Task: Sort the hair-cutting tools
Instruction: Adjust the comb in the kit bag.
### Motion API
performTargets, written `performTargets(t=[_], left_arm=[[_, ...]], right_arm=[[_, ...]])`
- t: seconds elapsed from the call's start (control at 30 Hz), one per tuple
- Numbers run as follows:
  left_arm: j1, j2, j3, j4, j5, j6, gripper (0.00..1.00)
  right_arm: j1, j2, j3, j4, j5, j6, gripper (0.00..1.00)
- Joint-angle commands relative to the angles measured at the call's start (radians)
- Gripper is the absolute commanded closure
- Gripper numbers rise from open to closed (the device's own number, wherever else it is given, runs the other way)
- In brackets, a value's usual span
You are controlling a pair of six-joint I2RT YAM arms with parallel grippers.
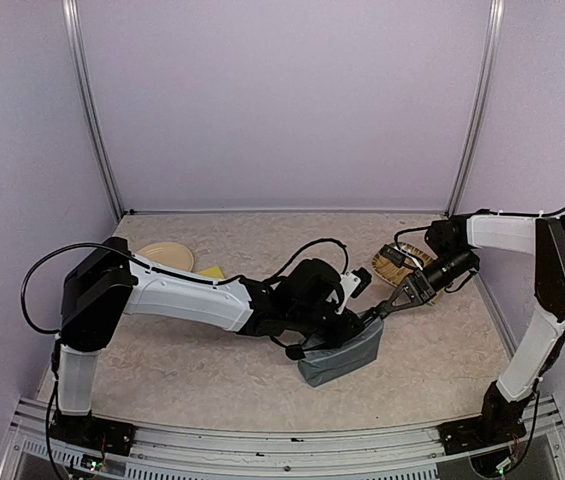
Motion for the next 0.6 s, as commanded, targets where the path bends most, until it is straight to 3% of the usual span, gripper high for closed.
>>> performTargets(t=[0.0, 0.2, 0.57], left_arm=[[0.008, 0.027, 0.038, -0.004, 0.045, -0.020, 0.90], [0.009, -0.020, 0.018, -0.020, 0.050, -0.035, 1.00], [-0.005, -0.053, -0.019, -0.119, 0.079, -0.012, 1.00]], right_arm=[[-0.016, -0.025, 0.013, 0.009, -0.025, 0.005, 0.99], [-0.015, -0.028, 0.012, 0.012, -0.020, 0.009, 0.99], [-0.023, -0.029, 0.021, 0.004, -0.050, 0.008, 1.00]])
